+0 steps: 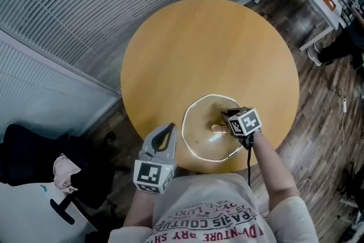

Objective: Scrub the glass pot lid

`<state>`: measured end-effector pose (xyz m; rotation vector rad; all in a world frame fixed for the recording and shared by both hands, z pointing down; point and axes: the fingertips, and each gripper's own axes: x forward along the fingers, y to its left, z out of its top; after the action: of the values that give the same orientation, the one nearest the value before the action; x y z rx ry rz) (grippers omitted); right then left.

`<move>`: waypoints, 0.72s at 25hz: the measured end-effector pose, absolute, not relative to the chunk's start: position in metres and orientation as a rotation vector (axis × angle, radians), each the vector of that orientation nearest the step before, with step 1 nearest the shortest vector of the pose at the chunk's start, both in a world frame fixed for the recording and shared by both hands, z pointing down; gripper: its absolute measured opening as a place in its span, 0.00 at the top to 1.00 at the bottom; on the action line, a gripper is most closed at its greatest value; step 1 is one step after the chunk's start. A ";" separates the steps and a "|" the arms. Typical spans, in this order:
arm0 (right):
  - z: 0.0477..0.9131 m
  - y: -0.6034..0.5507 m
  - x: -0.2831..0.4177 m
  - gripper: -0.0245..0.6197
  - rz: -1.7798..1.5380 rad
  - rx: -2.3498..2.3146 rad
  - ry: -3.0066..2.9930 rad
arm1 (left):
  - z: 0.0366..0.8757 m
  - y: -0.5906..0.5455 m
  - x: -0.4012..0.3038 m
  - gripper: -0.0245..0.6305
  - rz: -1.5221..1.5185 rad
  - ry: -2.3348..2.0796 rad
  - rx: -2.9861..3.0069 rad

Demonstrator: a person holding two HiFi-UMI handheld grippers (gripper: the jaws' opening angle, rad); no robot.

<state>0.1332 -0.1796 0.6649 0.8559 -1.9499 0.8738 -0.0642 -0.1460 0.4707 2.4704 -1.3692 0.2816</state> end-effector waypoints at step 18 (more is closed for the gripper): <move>0.675 -0.191 0.085 0.87 0.769 0.630 -1.855 | 0.478 -0.154 -0.091 0.95 0.310 -1.377 2.442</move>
<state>0.0854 -0.1905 0.6755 0.6304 -1.8554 0.7689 -0.0909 -0.1544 0.4778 2.4423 -1.3771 0.3099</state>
